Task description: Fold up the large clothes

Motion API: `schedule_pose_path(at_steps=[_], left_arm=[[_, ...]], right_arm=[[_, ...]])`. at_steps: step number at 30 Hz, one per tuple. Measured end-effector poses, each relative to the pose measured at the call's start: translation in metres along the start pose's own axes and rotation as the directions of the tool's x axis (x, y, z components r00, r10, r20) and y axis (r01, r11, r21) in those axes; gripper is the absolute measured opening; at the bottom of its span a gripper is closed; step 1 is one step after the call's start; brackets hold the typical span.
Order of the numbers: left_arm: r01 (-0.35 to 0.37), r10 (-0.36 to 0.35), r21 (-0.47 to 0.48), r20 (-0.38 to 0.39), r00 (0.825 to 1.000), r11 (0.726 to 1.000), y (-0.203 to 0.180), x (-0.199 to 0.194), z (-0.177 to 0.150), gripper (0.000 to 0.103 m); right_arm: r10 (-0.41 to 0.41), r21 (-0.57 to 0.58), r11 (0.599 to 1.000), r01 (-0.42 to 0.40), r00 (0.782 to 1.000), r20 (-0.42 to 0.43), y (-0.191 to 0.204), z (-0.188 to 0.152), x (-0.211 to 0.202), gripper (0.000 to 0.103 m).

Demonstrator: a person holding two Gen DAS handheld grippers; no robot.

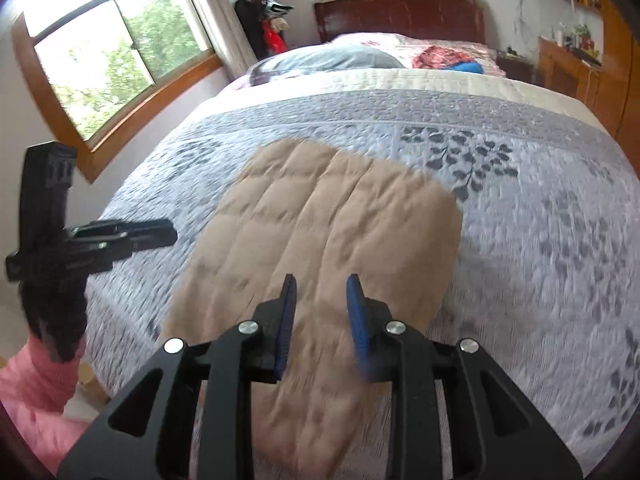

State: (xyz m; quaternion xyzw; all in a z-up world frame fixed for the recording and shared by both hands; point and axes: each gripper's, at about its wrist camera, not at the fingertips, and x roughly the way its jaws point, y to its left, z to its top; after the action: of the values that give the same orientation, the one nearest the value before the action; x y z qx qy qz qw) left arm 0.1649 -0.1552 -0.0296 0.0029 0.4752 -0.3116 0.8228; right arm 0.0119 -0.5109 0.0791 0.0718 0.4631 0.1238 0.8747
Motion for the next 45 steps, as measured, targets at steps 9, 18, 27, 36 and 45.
schedule_pose_path(at_steps=[9, 18, 27, 36, 45], left_arm=[[-0.039, 0.039, 0.002, -0.150, 0.988, 0.999, 0.021, 0.086, 0.037, 0.019], [-0.062, 0.069, 0.046, -0.180, 0.981, 0.997, 0.029, 0.119, 0.038, 0.014], [-0.061, 0.064, 0.036, -0.082, 0.995, 0.997, 0.016, 0.054, 0.019, 0.022], [-0.136, 0.146, 0.122, -0.078, 0.986, 0.983, 0.002, 0.061, -0.022, 0.025], [-0.176, 0.187, 0.143, -0.062, 0.980, 0.974, 0.000, 0.080, -0.025, 0.025]], right_arm=[[-0.060, 0.124, 0.989, 0.075, 0.992, -0.115, -0.051, 0.034, 0.075, 0.022], [-0.009, 0.164, 0.986, 0.040, 0.982, -0.190, -0.072, 0.031, 0.126, 0.021], [0.024, 0.100, 0.995, -0.018, 0.998, -0.062, -0.038, 0.022, 0.051, 0.026], [-0.050, -0.004, 0.999, 0.050, 0.988, -0.148, 0.001, -0.016, 0.072, 0.025], [-0.047, 0.048, 0.997, 0.054, 0.989, -0.137, -0.010, -0.026, 0.097, 0.024]])
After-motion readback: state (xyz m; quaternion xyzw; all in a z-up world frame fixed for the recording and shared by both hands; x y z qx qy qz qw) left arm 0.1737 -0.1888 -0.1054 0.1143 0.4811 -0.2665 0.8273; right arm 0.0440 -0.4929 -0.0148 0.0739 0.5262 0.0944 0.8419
